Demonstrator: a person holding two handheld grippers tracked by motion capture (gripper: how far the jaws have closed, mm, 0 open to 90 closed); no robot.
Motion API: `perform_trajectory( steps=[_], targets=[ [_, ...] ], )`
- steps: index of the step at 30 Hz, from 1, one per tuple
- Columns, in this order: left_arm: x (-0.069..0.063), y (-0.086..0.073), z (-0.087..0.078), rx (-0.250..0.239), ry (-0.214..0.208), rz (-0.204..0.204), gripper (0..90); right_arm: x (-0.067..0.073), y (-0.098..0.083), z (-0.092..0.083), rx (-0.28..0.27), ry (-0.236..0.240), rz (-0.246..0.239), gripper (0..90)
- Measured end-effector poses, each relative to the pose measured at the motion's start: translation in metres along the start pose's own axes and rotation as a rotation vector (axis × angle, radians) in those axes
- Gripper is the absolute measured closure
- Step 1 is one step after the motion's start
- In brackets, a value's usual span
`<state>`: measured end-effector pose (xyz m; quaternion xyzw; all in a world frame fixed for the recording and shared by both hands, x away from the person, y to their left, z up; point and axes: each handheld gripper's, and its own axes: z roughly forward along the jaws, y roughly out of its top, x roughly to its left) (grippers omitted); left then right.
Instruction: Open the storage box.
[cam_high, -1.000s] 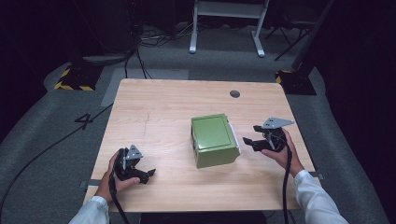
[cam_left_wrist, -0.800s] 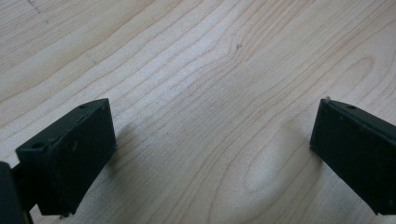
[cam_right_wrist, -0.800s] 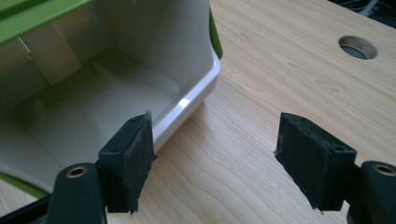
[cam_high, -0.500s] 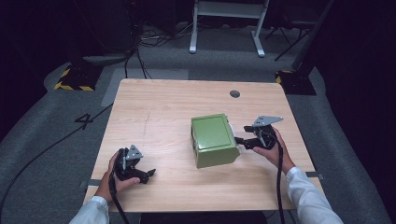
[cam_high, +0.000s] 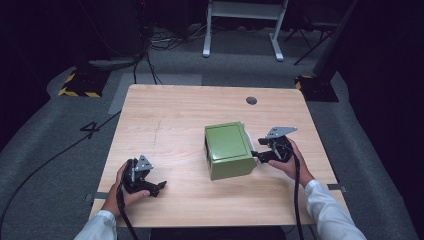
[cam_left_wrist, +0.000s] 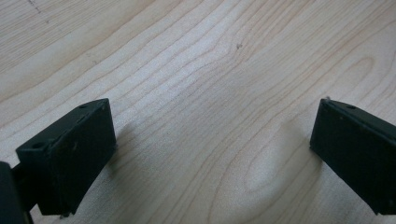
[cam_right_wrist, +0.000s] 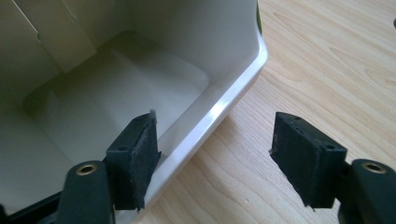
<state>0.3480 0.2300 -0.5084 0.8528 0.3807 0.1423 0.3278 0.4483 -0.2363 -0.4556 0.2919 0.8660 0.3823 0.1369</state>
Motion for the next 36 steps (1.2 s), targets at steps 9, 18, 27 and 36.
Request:
perform_trajectory(
  steps=[9,18,27,36],
  targets=[
    [0.000,0.000,0.000,0.000,0.000,-0.001,0.5,-0.012,-0.008,-0.006,-0.006,-0.014,0.024,39.4],
    [0.000,0.000,0.000,0.001,0.000,-0.001,0.5,-0.027,-0.022,-0.015,-0.005,-0.036,0.063,46.0],
    [0.000,0.000,0.000,0.001,0.000,-0.001,0.5,-0.034,-0.028,-0.016,0.010,-0.041,0.067,50.3],
    [0.000,0.000,0.000,0.001,0.000,-0.001,0.5,-0.041,-0.033,-0.016,0.013,-0.061,0.069,54.5]
  ],
)
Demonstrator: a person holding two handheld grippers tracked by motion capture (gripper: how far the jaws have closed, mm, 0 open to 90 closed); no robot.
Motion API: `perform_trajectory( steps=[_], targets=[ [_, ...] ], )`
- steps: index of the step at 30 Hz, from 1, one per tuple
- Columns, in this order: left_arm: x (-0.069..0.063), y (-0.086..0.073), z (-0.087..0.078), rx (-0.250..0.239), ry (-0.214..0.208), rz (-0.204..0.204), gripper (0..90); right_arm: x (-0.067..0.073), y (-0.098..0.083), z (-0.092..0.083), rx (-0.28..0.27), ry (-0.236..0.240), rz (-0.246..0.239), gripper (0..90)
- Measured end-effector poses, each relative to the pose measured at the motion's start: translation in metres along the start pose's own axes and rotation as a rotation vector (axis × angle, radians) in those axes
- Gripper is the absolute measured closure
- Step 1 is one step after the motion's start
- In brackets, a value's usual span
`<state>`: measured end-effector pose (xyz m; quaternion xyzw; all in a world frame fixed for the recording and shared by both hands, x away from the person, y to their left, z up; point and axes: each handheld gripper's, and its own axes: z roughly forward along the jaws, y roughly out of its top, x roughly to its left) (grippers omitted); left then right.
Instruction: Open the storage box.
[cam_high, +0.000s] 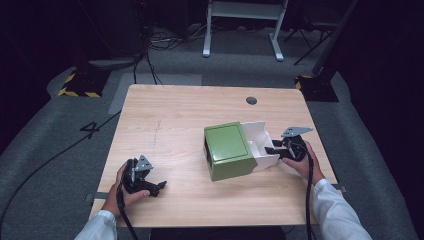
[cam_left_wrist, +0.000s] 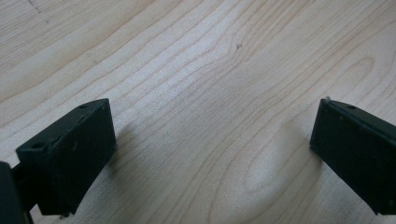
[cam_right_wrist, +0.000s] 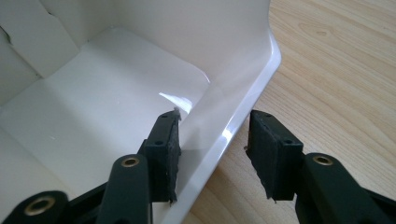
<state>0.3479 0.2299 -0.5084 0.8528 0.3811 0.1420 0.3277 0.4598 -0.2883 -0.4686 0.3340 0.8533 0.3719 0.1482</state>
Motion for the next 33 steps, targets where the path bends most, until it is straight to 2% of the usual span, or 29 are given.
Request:
perform_trajectory(
  steps=[18,33],
  targets=[
    [0.000,0.000,0.000,0.000,0.000,0.000,0.5,-0.009,-0.002,-0.002,-0.013,-0.028,0.016,57.3],
    [0.000,0.000,0.000,0.000,0.000,0.000,0.5,-0.013,0.000,-0.013,-0.044,-0.066,0.017,51.8]
  ],
)
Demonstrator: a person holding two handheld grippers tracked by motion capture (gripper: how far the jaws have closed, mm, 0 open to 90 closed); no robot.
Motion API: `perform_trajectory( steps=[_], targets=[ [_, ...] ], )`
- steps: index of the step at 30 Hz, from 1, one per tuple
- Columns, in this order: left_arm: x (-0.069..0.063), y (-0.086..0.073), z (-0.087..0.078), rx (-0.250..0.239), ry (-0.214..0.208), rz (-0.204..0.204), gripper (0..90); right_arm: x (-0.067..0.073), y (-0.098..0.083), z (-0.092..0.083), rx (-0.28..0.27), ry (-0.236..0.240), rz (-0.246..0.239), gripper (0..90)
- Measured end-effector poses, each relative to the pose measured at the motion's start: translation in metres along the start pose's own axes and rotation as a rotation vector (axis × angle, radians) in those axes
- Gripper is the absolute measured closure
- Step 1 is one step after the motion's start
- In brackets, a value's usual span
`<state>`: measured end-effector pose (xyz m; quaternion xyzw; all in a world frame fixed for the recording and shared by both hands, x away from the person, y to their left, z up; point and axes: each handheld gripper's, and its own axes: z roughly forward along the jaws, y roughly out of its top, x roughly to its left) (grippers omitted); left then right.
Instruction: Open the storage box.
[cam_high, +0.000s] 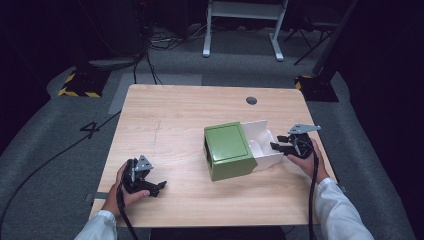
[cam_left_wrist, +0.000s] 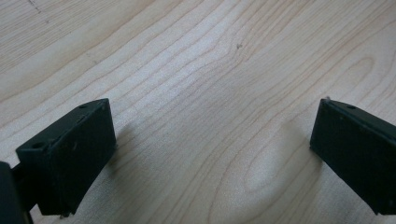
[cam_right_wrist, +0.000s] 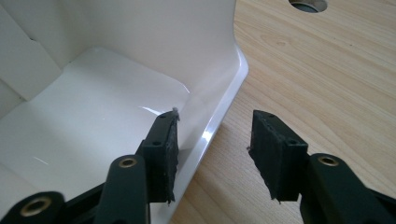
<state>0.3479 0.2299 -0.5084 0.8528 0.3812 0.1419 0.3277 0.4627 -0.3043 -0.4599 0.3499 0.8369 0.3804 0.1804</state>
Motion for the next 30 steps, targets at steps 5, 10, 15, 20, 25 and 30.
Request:
perform_trajectory(
  steps=[5,10,15,20,25,30],
  targets=[
    [0.000,0.000,0.000,-0.001,0.000,0.000,0.4,0.001,0.001,-0.004,-0.003,-0.017,-0.018,49.6],
    [0.000,0.000,0.000,-0.001,0.000,0.001,0.5,-0.001,0.002,-0.008,-0.005,-0.026,-0.014,47.3],
    [0.000,0.000,0.000,0.000,0.000,0.000,0.5,-0.003,0.005,-0.014,-0.016,-0.048,-0.016,42.7],
    [0.000,0.000,0.000,0.000,0.000,0.000,0.5,-0.003,0.006,-0.018,-0.014,-0.062,-0.012,39.8],
    [0.000,0.000,0.000,0.000,0.000,0.000,0.5,-0.004,0.006,-0.023,-0.010,-0.070,-0.010,36.3],
    [0.000,0.000,0.000,-0.001,0.000,0.001,0.5,-0.004,0.006,-0.028,-0.011,-0.079,-0.009,32.8]
  ],
)
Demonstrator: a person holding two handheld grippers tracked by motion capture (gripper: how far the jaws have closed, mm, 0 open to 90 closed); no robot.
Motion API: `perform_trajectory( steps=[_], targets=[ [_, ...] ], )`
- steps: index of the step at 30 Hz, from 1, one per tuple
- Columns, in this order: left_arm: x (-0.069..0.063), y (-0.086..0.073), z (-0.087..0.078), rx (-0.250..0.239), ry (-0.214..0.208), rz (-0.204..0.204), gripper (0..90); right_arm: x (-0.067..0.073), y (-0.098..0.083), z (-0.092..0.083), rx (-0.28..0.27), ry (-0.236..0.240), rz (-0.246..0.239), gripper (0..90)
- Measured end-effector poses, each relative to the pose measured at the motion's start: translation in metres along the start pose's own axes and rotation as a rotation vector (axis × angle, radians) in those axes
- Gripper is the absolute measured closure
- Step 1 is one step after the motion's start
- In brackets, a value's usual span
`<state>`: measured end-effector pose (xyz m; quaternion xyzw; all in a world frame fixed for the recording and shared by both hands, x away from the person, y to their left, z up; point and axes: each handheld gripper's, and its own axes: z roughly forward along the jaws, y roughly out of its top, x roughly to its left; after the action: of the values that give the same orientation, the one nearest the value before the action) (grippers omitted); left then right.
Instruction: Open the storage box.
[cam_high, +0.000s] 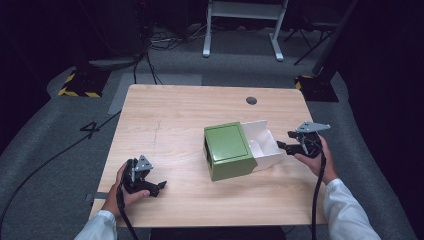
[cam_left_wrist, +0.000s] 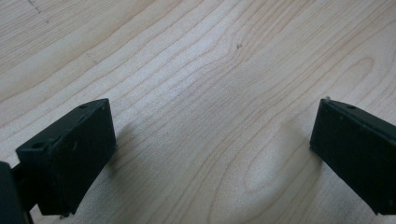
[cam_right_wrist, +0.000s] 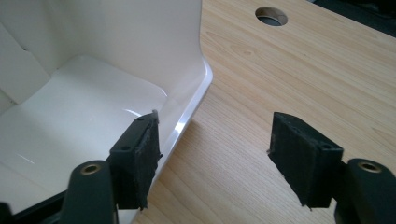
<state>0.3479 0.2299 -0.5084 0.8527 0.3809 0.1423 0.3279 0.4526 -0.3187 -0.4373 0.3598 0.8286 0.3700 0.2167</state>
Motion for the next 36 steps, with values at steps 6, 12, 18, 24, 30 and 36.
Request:
perform_trajectory(
  steps=[6,12,18,24,30,36],
  targets=[
    [0.000,0.000,0.000,0.000,0.000,0.000,0.5,-0.001,-0.003,-0.007,0.015,-0.012,0.001,28.3],
    [0.000,0.000,0.000,0.001,0.000,-0.001,0.5,-0.002,-0.006,-0.015,0.021,-0.022,0.004,24.2],
    [0.000,0.000,0.000,0.001,0.000,-0.002,0.5,-0.001,-0.010,-0.025,0.026,-0.024,-0.006,23.5],
    [0.000,0.000,0.000,0.001,0.000,-0.002,0.5,0.002,-0.014,-0.032,0.030,-0.020,-0.019,23.5],
    [0.000,0.000,0.000,0.001,0.000,-0.002,0.5,0.005,-0.023,-0.039,0.037,-0.012,-0.033,23.5],
    [0.000,0.000,0.000,0.001,0.000,-0.001,0.5,0.008,-0.033,-0.047,0.038,0.000,-0.038,23.5]
  ],
)
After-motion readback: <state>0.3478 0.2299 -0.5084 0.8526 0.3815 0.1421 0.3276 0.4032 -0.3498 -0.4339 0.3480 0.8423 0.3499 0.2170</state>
